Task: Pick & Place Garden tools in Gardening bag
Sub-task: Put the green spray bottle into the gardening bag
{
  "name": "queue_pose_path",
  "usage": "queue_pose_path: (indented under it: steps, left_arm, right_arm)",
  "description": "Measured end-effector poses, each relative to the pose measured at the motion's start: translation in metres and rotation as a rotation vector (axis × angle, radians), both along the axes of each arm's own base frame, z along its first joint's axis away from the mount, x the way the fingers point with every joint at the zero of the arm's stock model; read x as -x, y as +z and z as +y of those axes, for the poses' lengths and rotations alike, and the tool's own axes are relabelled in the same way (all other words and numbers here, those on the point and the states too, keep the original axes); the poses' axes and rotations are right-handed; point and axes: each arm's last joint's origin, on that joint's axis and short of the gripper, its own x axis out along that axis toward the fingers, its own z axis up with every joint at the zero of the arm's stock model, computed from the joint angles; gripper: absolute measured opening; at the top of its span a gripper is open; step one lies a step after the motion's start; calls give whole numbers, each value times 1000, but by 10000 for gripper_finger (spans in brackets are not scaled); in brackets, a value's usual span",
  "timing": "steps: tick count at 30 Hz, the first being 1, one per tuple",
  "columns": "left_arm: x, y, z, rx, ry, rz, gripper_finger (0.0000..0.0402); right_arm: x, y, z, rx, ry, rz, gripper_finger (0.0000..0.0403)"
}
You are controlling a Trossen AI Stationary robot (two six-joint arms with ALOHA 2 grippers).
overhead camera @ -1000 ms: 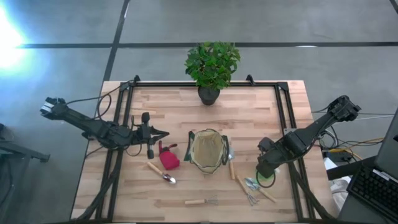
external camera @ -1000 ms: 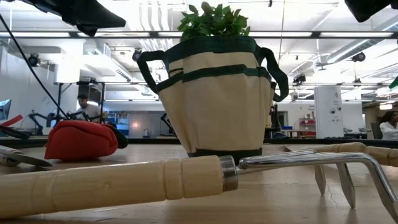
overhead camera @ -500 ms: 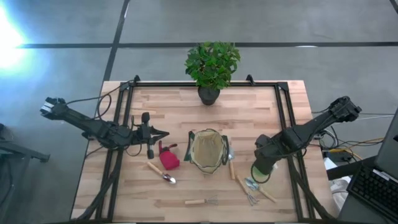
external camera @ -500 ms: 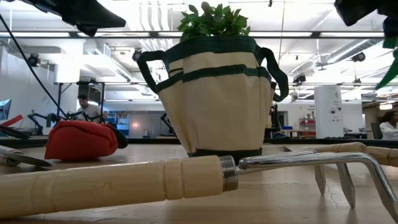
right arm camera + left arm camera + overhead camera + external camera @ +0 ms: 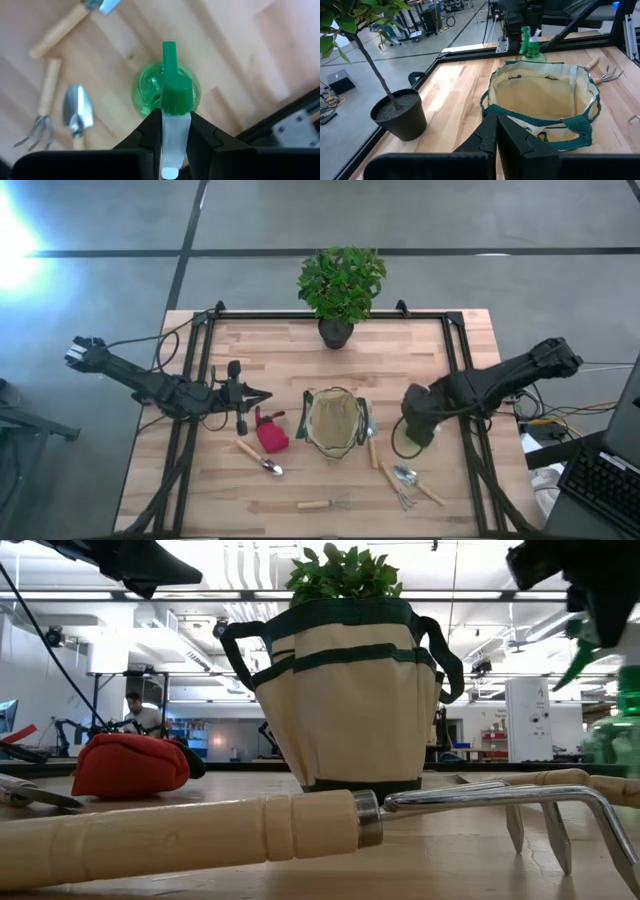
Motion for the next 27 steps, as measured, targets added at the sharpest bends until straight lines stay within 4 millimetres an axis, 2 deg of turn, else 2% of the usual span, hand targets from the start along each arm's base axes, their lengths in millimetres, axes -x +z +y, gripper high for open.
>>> queue_pose_path:
  steps: [6, 13, 20, 27]
  left_arm:
    - [0, 0, 0, -1, 0, 0, 14]
    - [0, 0, 0, -5, 8, 0, 14]
    - [1, 0, 3, -30, 92, -8, 14]
    - [1, 0, 3, -29, 97, -9, 14]
  right_arm:
    - [-7, 15, -8, 73, 56, -69, 54]
    - [-12, 58, -8, 75, 107, -209, 54]
    - [-12, 97, -9, 112, 168, -344, 54]
    - [-10, 116, -11, 141, 215, -401, 54]
